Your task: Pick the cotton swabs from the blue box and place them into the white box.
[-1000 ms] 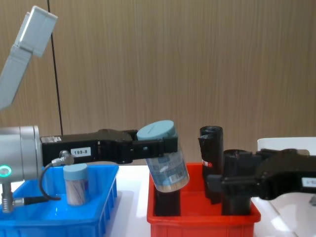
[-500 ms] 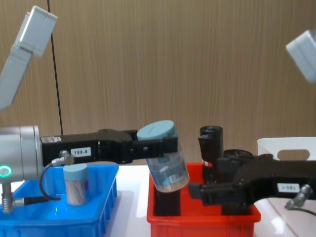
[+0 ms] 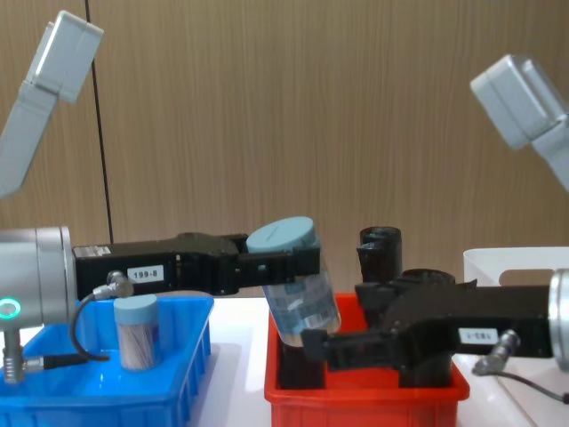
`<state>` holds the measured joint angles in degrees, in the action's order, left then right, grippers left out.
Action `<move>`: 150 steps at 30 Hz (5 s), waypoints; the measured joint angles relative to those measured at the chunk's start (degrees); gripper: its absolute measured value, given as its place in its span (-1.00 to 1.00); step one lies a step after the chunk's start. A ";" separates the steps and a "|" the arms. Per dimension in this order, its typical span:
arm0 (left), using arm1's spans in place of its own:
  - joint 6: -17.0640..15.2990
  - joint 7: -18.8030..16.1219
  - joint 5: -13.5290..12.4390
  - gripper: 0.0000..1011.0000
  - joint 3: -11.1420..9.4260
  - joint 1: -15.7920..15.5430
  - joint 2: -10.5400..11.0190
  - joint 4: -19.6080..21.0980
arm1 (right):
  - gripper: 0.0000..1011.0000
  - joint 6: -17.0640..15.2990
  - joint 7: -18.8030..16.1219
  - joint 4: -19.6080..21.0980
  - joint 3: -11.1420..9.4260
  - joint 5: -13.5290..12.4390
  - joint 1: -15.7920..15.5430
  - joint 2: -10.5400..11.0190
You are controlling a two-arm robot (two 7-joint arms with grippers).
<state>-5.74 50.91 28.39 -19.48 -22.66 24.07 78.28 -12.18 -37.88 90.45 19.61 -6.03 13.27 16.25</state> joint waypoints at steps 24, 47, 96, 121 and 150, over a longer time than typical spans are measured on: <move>0.00 0.00 0.00 0.31 0.00 0.00 0.00 0.00 | 0.98 1.37 -1.38 -3.07 2.26 1.34 3.30 -2.84; 0.00 0.01 0.00 0.31 0.00 0.00 0.00 0.00 | 0.33 4.86 -0.29 -8.40 3.63 3.12 5.86 -4.71; -0.01 0.00 -0.01 0.98 0.00 0.00 0.00 0.00 | 0.24 8.14 8.59 2.71 -1.47 -7.81 -2.32 5.29; -0.01 0.00 0.00 0.98 0.00 0.00 0.00 0.00 | 0.24 6.66 23.06 4.11 -7.37 -11.86 -4.56 11.51; 0.00 -0.01 0.00 0.98 -0.01 0.00 0.00 0.00 | 0.58 3.42 25.91 -19.41 -7.15 -6.22 10.49 5.78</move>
<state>-5.74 50.91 28.39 -19.48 -22.65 24.07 78.28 -8.75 -11.97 71.05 12.47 -12.25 23.76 22.03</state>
